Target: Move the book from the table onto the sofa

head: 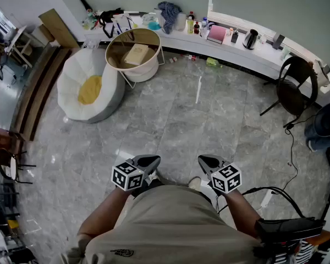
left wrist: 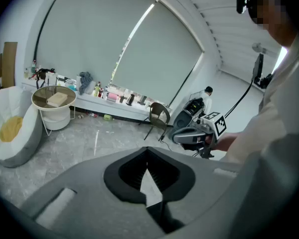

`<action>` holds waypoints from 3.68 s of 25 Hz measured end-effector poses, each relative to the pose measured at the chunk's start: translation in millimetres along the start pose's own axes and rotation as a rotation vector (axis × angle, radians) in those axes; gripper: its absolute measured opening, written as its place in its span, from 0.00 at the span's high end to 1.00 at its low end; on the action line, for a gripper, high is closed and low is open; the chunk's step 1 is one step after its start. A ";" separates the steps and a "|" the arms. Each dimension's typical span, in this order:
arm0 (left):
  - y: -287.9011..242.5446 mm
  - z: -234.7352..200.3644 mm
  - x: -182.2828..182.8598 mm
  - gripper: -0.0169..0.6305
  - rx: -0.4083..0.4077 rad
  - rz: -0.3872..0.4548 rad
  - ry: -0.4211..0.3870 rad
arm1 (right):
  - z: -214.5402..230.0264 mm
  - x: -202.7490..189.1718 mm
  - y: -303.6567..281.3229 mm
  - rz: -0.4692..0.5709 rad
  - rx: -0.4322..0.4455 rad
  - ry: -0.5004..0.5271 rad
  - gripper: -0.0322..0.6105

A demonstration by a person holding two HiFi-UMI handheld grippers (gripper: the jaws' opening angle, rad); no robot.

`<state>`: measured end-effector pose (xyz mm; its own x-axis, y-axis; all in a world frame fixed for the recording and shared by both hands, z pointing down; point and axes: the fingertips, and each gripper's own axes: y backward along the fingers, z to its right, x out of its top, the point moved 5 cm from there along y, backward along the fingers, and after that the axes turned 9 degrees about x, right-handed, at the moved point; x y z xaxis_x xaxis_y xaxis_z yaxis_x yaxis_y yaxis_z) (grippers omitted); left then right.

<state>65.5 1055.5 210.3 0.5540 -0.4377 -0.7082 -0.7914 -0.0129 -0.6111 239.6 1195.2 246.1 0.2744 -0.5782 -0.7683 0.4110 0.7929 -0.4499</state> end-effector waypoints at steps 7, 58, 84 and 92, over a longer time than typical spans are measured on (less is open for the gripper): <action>59.5 -122.8 30.9 0.96 0.002 0.088 0.043 | -40.3 73.5 -116.1 -0.017 0.007 0.039 0.93; -85.8 -781.7 330.5 0.82 -0.053 -0.097 0.158 | 274.5 415.5 -680.8 0.017 -0.175 -0.431 0.75; -460.9 -969.1 313.9 0.69 0.041 -0.440 0.227 | 594.3 330.8 -852.5 -0.023 -0.224 -0.829 0.73; -484.0 -974.9 288.6 0.69 0.045 -0.422 0.316 | 595.9 328.0 -861.3 0.028 -0.203 -0.874 0.79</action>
<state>356.5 58.9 646.3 0.7116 -0.6526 -0.2602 -0.5003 -0.2107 -0.8398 493.6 208.0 652.8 0.8801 -0.4322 -0.1966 0.2551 0.7797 -0.5719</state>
